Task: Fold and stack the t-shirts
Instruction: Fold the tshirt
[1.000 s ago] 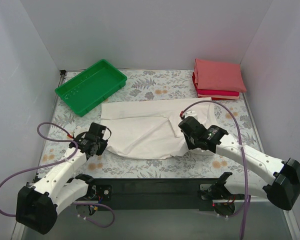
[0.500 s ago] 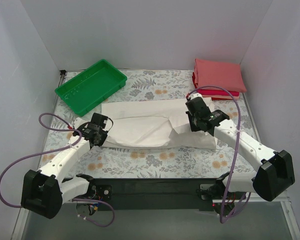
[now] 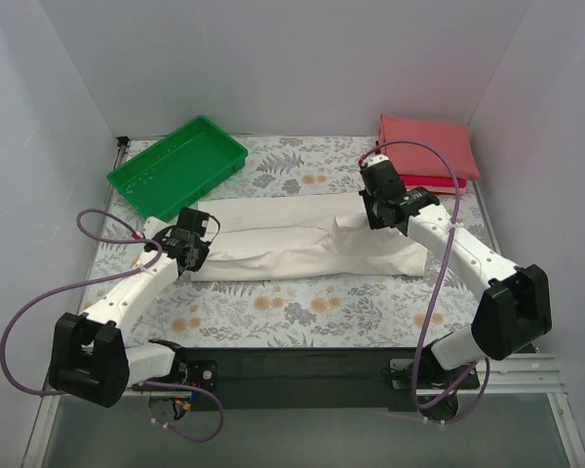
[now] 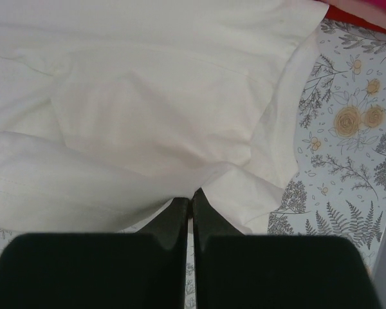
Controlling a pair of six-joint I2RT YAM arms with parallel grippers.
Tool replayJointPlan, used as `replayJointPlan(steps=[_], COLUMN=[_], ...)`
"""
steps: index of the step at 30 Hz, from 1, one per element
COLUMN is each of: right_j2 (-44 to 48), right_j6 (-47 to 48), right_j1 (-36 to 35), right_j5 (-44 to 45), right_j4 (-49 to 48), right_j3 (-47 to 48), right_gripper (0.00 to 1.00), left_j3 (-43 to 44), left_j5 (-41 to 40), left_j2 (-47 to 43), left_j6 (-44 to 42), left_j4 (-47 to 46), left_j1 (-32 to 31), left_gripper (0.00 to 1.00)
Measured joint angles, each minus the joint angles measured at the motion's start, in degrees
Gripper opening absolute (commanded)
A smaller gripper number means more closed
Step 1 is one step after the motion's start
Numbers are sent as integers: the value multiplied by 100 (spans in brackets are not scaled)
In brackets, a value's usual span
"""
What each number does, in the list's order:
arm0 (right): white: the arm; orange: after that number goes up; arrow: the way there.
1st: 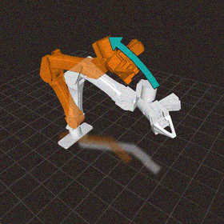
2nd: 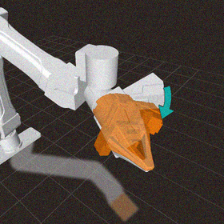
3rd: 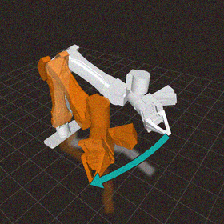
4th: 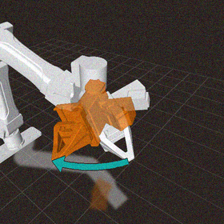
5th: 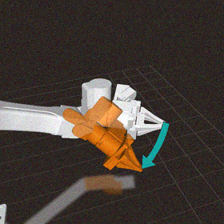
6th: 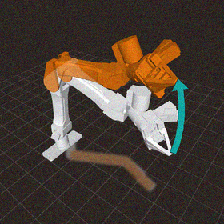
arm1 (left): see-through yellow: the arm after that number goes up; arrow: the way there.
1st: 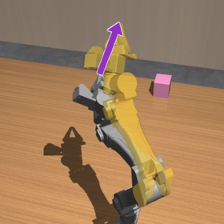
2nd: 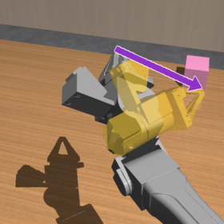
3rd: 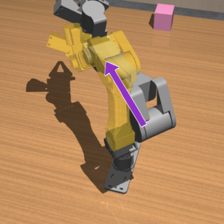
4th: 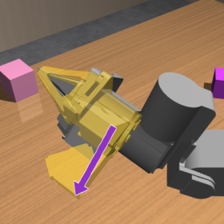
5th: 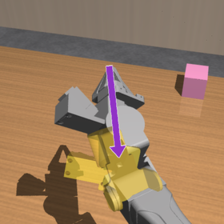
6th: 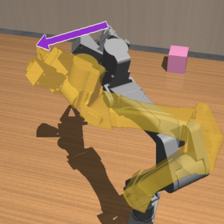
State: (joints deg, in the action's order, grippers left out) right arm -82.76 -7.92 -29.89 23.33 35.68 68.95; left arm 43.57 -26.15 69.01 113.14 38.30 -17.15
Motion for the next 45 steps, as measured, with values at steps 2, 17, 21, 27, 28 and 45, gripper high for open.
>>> replayJointPlan(steps=[2,17,21,27,28,45], right_j2=[-109,-994,-1512,-2326,-2476,-1471], right_j6=[85,586,671,688,686,289], right_j1=[57,487,579,726,752,927], right_j5=[11,-232,-400,-560,-566,-1904], right_j4=[-9,-179,-238,-291,-308,-866], right_j3=[133,778,1056,1563,1676,791], right_gripper=[1,1,1,6,26,98], left_j3=[96,442,494,741,791,1036], left_j5=[-31,-85,-81,-94,-109,855], left_j2=[39,890,1239,1799,1845,704], left_j6=[-24,-243,-337,-516,-535,-1563], left_j4=[-15,-385,-564,-721,-730,-1342], left_j1=[35,291,350,479,505,577], left_gripper=[0,0,14,62,69,89])
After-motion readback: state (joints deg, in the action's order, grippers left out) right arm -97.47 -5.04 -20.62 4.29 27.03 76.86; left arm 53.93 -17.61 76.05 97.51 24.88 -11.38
